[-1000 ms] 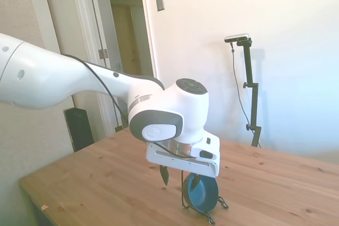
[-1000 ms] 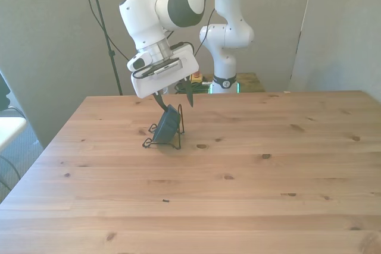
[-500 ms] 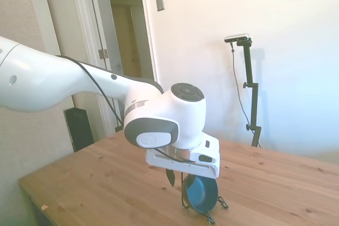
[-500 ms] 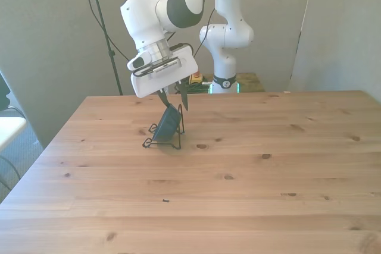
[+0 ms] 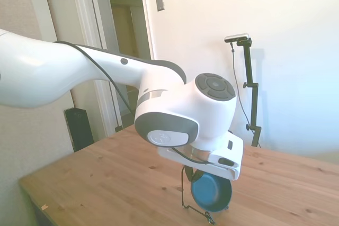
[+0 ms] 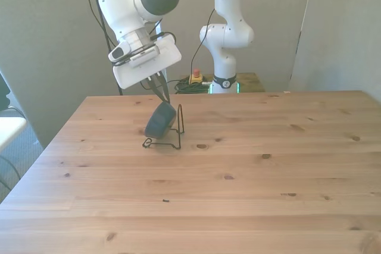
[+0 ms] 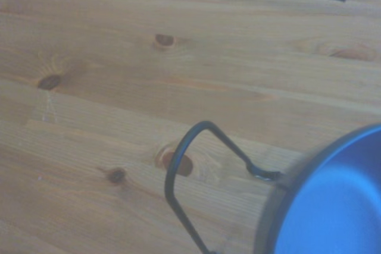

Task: Unload the bowl

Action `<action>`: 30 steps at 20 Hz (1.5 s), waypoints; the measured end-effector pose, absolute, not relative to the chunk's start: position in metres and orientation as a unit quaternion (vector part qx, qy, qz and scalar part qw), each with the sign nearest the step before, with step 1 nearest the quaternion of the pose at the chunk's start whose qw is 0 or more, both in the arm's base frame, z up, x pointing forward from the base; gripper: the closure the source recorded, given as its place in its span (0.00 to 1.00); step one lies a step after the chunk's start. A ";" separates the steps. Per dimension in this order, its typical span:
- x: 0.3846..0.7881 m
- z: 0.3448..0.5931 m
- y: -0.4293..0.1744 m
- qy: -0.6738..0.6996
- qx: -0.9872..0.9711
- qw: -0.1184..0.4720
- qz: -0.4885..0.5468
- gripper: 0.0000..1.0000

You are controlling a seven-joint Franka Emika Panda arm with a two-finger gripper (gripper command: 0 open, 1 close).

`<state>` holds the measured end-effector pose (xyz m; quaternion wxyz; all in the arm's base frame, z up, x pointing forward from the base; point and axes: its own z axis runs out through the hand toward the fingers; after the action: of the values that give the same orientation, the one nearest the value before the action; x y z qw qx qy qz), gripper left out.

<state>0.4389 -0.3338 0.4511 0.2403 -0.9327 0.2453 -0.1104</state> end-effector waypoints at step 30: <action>0.363 0.438 -0.128 0.131 -0.968 0.156 -0.148 1.00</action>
<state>0.3634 -0.1276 0.4378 0.1559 -0.9677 0.1314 -0.1483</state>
